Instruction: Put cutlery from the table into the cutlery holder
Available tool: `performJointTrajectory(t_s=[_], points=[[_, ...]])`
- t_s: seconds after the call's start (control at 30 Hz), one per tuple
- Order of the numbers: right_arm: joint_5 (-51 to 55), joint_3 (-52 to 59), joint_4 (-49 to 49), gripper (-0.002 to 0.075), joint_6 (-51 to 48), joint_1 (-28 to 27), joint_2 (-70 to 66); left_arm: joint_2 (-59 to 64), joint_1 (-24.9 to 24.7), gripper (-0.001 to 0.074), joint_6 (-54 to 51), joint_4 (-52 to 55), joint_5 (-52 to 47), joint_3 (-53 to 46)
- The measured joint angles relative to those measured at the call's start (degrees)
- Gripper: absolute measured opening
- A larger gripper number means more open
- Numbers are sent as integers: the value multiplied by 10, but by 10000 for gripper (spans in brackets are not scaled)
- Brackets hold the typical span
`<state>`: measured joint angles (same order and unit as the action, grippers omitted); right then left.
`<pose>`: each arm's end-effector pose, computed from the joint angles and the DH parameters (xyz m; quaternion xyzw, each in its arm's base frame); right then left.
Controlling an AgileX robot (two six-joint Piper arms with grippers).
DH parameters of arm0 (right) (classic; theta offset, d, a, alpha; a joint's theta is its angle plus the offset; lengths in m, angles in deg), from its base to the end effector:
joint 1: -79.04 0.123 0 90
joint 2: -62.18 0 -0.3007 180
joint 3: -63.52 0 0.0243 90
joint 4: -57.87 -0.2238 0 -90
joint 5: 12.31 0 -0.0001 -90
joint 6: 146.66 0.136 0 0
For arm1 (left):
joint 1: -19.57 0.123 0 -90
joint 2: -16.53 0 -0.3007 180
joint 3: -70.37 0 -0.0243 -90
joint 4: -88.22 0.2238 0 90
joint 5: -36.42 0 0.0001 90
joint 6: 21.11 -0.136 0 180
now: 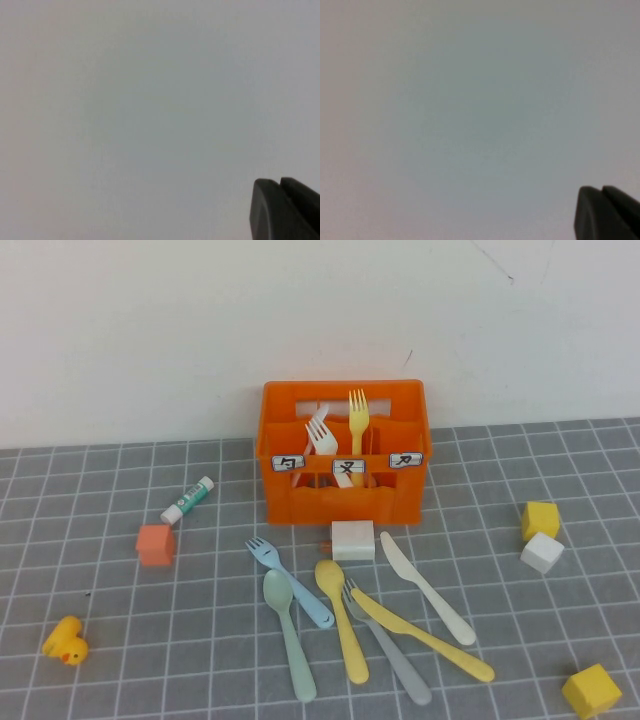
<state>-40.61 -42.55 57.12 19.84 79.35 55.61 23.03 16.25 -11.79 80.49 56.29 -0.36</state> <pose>0.0255 -0.0007 0.3016 -0.0476 0.4374 -0.0994 0.8925 0.0291 0.0045 0.3031 -0.0755 0.4755 -0.1407 0.8651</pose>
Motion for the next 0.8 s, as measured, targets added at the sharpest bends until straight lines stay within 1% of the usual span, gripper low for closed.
performJointTrajectory(t_s=[0.1, 0.23, 0.33, 0.43, 0.53, 0.67, 0.8], points=[[75, -75, -2, -1, -9, 0, 0, 3, 0, 0, 1, -7, -90, 71], [204, -168, -2, -1, -13, 0, 0, 31, 0, 0, -19, -6, -126, 139], [289, -216, -2, -1, -13, 0, -16, 49, 0, 0, -43, -1, -136, 149], [392, -242, -2, -1, -14, 0, -52, 66, 0, 0, -48, 1, -142, 141], [497, -247, -3, -1, -13, 0, -104, 90, 0, 0, -38, 1, -175, 137], [597, -247, -6, -1, -26, 0, -174, 154, 0, 0, 3, -11, -280, 151], [671, -247, -41, -1, -119, 0, -260, 249, 0, 0, 13, -34, -395, 181]])
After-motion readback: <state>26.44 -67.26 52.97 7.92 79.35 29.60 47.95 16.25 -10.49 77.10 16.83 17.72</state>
